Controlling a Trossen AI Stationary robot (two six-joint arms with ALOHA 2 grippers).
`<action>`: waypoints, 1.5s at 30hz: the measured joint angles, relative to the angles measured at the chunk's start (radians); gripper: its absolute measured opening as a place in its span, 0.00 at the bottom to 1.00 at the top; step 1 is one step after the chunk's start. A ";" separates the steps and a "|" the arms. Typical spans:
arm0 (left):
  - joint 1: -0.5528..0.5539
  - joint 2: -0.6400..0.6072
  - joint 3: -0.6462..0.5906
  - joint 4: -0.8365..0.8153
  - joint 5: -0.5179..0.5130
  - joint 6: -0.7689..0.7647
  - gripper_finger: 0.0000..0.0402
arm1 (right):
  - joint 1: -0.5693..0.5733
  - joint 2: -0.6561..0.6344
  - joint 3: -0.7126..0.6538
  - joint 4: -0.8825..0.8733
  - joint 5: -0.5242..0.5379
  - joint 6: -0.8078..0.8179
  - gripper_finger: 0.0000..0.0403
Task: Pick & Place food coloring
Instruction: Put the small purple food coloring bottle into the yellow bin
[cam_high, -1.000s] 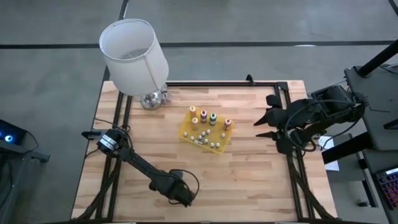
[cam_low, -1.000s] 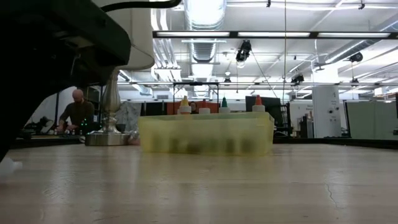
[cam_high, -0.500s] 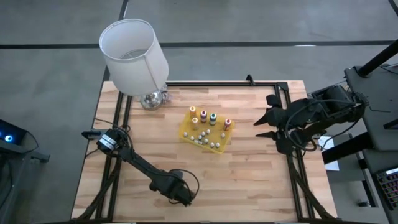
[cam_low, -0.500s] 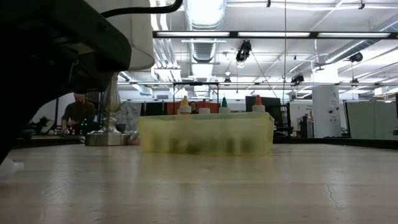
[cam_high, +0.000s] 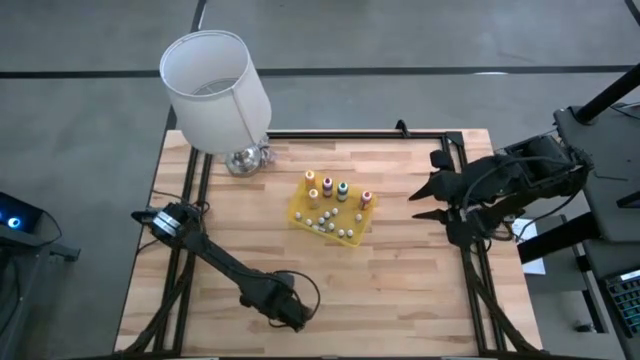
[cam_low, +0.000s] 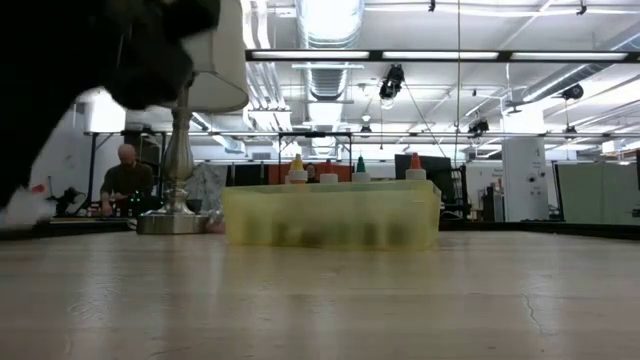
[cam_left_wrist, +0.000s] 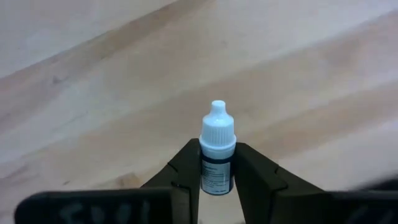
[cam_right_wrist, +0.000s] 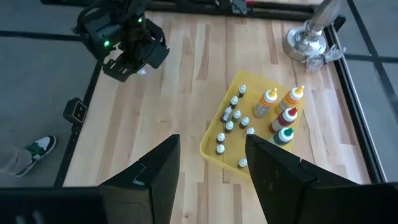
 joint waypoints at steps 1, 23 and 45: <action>0.001 -0.018 0.000 -0.003 -0.008 0.001 0.15 | 0.000 -0.001 0.008 0.001 0.000 0.000 0.43; 0.157 -0.447 0.000 0.599 -0.317 0.735 0.14 | 0.001 0.000 0.130 0.213 -0.354 -0.115 0.43; 0.281 -0.417 0.001 0.975 -0.034 0.926 0.14 | 0.000 0.162 0.116 0.394 -0.620 -0.137 0.43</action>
